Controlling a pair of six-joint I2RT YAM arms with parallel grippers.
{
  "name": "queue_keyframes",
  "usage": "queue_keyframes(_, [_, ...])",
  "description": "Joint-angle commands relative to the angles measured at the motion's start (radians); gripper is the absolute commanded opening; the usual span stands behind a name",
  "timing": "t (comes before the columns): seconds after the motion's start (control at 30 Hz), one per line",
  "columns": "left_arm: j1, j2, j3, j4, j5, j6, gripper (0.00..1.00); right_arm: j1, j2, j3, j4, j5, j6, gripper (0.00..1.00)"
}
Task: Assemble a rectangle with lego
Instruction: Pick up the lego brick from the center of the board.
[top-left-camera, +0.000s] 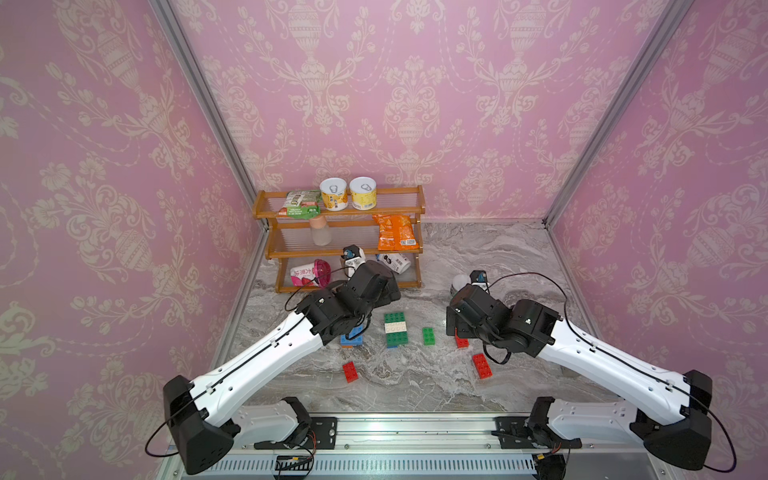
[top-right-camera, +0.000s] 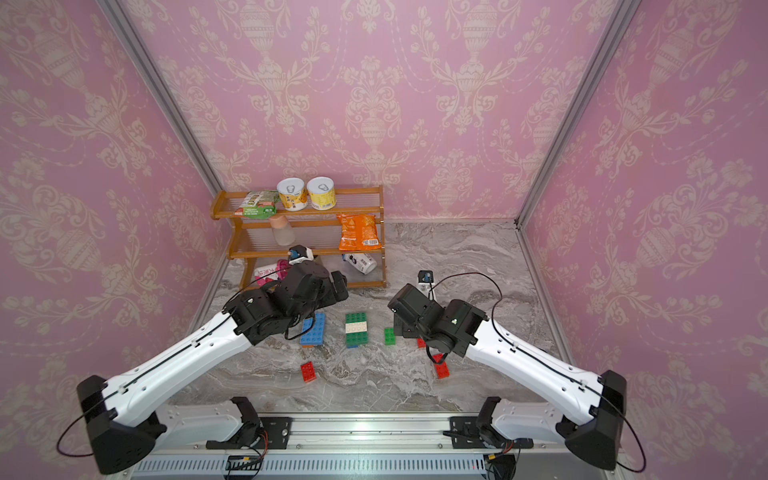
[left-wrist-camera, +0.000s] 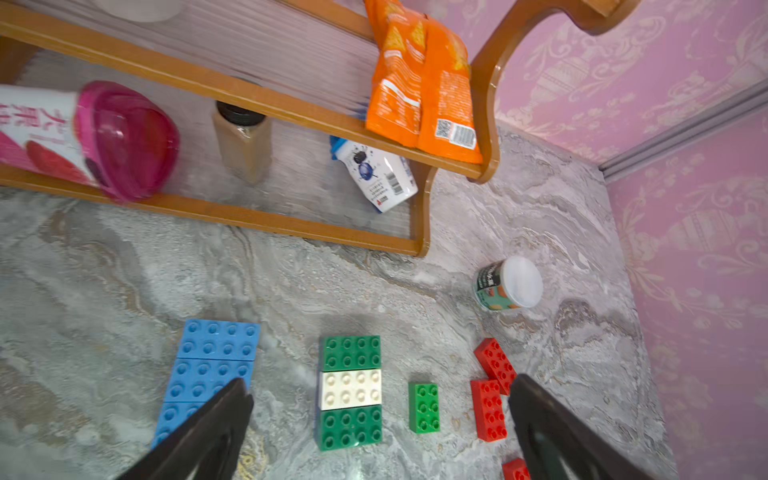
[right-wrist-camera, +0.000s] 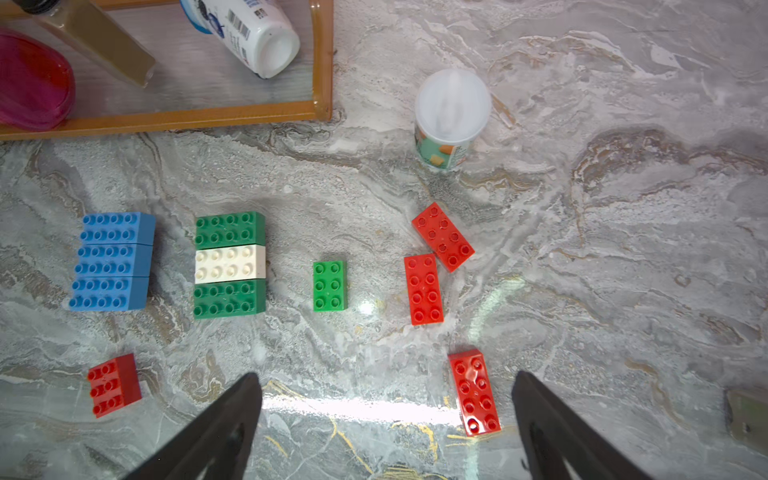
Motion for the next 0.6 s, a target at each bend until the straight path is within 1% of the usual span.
queue_keyframes(0.0, [0.047, -0.160, -0.104, -0.090, -0.166, 0.016, 0.99, 0.098, 0.065, 0.055, 0.028, 0.052, 0.096, 0.94])
queue_keyframes(0.1, [0.107, -0.291, -0.173, -0.130, -0.198, 0.045, 0.99, 0.191, 0.173, 0.097, 0.065, 0.039, 0.122, 0.92])
queue_keyframes(0.2, [0.185, -0.369, -0.216, -0.152, -0.195, 0.106, 0.99, 0.264, 0.301, 0.164, 0.097, 0.000, 0.118, 0.89])
queue_keyframes(0.37, [0.364, -0.401, -0.260, -0.145, -0.070, 0.173, 0.99, 0.327, 0.507, 0.280, 0.133, -0.091, 0.063, 0.85])
queue_keyframes(0.57, [0.566, -0.430, -0.325, -0.103, 0.041, 0.173, 0.99, 0.352, 0.682, 0.417, 0.142, -0.177, -0.012, 0.79])
